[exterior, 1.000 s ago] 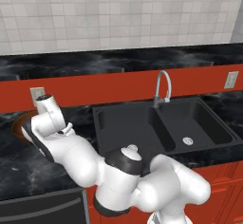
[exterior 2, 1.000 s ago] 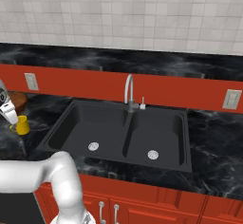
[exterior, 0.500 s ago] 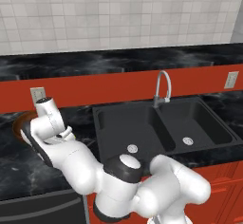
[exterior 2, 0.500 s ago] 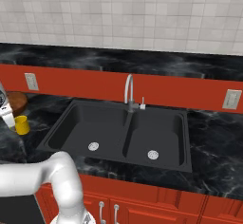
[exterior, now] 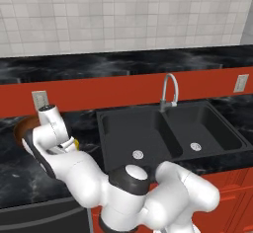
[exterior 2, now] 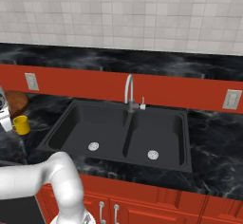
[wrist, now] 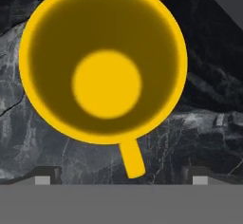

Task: Pick the mug and place it in the sink. Pick the bowl and place it in the open cabinet and then close the cabinet.

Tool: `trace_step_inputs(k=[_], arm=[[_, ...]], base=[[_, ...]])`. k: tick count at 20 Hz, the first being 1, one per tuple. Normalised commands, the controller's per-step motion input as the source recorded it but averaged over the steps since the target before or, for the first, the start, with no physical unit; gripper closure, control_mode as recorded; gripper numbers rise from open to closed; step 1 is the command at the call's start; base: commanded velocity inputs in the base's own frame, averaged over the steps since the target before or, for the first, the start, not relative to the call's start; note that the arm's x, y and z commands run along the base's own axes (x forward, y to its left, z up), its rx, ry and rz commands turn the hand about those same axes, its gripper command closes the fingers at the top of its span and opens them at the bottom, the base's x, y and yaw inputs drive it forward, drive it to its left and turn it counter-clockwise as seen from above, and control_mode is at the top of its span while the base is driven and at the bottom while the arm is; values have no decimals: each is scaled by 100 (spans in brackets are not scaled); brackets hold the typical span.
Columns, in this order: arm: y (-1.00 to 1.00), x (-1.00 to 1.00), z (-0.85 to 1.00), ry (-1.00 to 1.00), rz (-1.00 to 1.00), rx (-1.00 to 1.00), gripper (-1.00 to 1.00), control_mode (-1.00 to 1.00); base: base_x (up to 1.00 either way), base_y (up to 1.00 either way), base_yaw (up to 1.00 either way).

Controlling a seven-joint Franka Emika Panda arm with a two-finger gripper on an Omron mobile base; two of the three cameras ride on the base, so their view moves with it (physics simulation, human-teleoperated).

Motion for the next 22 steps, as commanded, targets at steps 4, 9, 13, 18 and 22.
trace_step_inputs(k=[4,9,13,18,22], arm=[[-8,0,-18,0,-3,0,100,-100],[-23,4,0,-11,0,0,100,-100],[-16,2,0,-16,4,0,100,-100],[-6,-4,-2,-13,3,0,100,-100],[-3,-22,4,-5,1,0,100,-100]], base=[[0,0,0],[0,0,0],[0,0,0],[0,0,0],[0,0,0]])
